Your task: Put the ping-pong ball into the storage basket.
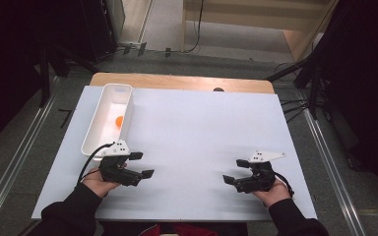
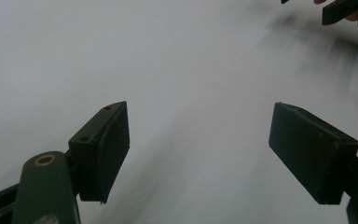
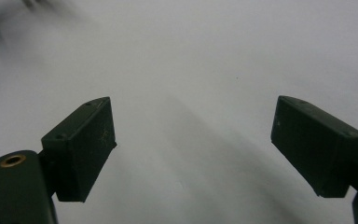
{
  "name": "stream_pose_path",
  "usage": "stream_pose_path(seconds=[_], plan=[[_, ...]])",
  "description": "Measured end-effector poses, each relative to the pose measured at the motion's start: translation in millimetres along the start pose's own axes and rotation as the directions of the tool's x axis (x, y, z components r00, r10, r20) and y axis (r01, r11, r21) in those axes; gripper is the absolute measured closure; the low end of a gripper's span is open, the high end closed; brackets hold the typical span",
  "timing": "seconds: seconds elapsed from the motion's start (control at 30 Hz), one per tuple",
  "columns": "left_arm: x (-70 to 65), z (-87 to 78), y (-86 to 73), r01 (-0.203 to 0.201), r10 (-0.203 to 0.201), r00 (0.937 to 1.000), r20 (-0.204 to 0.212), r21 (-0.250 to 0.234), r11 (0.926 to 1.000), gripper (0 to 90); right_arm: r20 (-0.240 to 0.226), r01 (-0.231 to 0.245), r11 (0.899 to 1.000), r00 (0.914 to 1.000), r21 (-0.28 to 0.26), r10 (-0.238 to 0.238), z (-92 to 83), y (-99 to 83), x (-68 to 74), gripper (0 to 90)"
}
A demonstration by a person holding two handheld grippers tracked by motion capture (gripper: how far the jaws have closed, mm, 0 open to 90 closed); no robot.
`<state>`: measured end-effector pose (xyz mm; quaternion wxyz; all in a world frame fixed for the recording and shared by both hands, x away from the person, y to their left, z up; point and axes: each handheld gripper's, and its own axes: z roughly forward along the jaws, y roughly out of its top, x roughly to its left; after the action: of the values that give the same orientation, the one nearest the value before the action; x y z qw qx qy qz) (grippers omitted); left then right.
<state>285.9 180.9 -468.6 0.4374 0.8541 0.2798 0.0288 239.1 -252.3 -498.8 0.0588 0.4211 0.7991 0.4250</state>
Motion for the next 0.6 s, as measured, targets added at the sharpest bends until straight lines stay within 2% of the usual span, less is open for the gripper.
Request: stream_pose_path(seconds=[0.13,0.37,0.6], plan=[[-0.5,-1.1,-3.6,0.008,-0.008,1.0,0.003,0.002,1.0,20.7,0.002,-0.003,1.0,1.0,-0.001,0.003,0.2,-0.1,0.1,12.4],[-1.8,-2.2,-8.4,-0.01,0.01,1.0,0.0,0.024,0.9997,20.6,0.001,-0.005,1.0,1.0,-0.001,0.005,0.2,-0.1,0.0,12.4],[-1.5,-3.4,-11.3,-0.009,0.009,0.9999,0.005,0.04,0.9992,20.7,0.006,-0.004,1.0,1.0,0.001,0.004,0.2,-0.2,-0.3,12.4]])
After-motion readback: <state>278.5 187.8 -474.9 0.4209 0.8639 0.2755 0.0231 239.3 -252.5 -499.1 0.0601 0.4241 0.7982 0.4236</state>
